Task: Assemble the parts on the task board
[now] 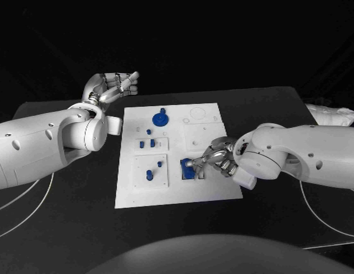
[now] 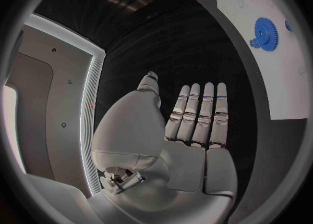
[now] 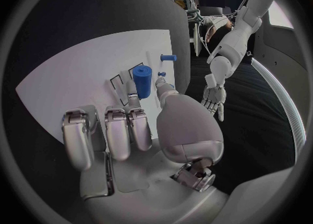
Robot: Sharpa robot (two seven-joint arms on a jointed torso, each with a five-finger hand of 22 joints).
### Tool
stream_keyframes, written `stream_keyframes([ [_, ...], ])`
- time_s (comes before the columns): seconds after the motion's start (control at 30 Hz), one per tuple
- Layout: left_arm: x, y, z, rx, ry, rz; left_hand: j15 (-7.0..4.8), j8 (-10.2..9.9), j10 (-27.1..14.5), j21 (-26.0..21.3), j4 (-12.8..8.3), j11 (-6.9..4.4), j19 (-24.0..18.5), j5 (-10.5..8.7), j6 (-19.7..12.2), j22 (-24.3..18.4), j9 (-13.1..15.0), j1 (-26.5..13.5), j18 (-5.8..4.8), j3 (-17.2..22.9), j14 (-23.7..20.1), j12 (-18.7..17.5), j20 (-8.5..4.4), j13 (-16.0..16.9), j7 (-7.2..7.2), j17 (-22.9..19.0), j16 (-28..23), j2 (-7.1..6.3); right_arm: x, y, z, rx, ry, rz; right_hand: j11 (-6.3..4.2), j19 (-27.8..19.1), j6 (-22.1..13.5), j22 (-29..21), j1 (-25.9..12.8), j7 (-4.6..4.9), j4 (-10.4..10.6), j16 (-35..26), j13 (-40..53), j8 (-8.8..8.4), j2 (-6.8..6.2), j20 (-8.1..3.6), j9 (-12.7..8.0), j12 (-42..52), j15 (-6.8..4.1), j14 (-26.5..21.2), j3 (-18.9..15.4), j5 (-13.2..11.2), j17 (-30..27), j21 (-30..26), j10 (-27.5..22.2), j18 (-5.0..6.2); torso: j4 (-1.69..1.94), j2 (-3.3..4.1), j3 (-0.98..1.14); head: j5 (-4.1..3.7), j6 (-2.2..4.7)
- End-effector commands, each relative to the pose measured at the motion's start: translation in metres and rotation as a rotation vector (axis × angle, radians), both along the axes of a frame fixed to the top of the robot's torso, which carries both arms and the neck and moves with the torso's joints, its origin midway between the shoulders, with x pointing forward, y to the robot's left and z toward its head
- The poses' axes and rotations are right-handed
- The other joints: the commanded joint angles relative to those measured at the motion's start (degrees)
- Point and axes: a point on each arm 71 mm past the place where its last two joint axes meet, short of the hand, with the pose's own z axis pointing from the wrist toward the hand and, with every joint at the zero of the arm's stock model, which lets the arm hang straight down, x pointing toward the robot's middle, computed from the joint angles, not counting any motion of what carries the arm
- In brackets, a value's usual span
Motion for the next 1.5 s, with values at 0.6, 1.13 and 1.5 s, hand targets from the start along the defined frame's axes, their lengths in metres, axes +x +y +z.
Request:
stream_keyframes([
  [0.6, 0.000, -0.003, 0.000, -0.008, 0.000, -0.022, -0.06, 0.23, -0.46, -0.09, 0.01, -0.01, 0.17, 0.21, -0.27, -0.19, 0.08, -0.12, 0.57, 0.17, -0.40, 0.32, 0.18, 0.02, 0.02, -0.23, 0.42, 0.67, 0.000, -0.004, 0.014, -0.087, -0.031, 0.134, -3.00, 6.00, -11.36, 15.07, 4.70, -3.24, 3.43, 0.23, 15.10, 27.03, 4.39, -2.67, 34.34, 0.22, -2.70, 6.02, -7.98, -0.88, 15.10, 0.26, 6.01, -0.38, -0.07, 0.01, -0.03, -0.14, 0.00],
  [1.13, 0.000, -0.003, 0.000, -0.008, 0.001, -0.023, -0.06, 0.25, -0.48, -0.09, 0.00, 0.00, 0.15, 0.22, -0.29, -0.26, 0.08, -0.09, 0.57, 0.17, -0.42, 0.35, 0.18, 0.02, 0.02, -0.29, 0.47, 0.76, -0.002, 0.008, 0.006, -0.104, 0.018, 0.207, -3.12, 6.00, -11.47, 15.07, 4.34, -3.38, 3.81, 0.23, 15.10, 27.38, 4.62, -2.81, 35.37, 0.22, -2.82, 6.02, -8.39, -1.00, 15.10, 0.26, 6.01, -0.38, 0.02, 0.03, -0.02, -0.37, 0.00],
  [1.5, 0.000, -0.002, 0.000, -0.008, 0.001, -0.022, -0.06, 0.25, -0.48, -0.09, 0.00, 0.00, 0.15, 0.22, -0.29, -0.26, 0.08, -0.09, 0.57, 0.17, -0.42, 0.35, 0.18, 0.02, 0.02, -0.29, 0.47, 0.76, 0.002, 0.014, -0.001, -0.135, -0.001, 0.217, -3.39, 6.00, -11.44, 15.07, 5.60, -3.68, 3.35, 0.23, 15.10, 27.56, 5.99, -3.03, 36.63, 0.22, -3.05, 6.02, -7.84, -0.99, 15.10, 0.26, 6.01, -0.38, -0.02, 0.03, -0.03, -0.28, 0.00],
])
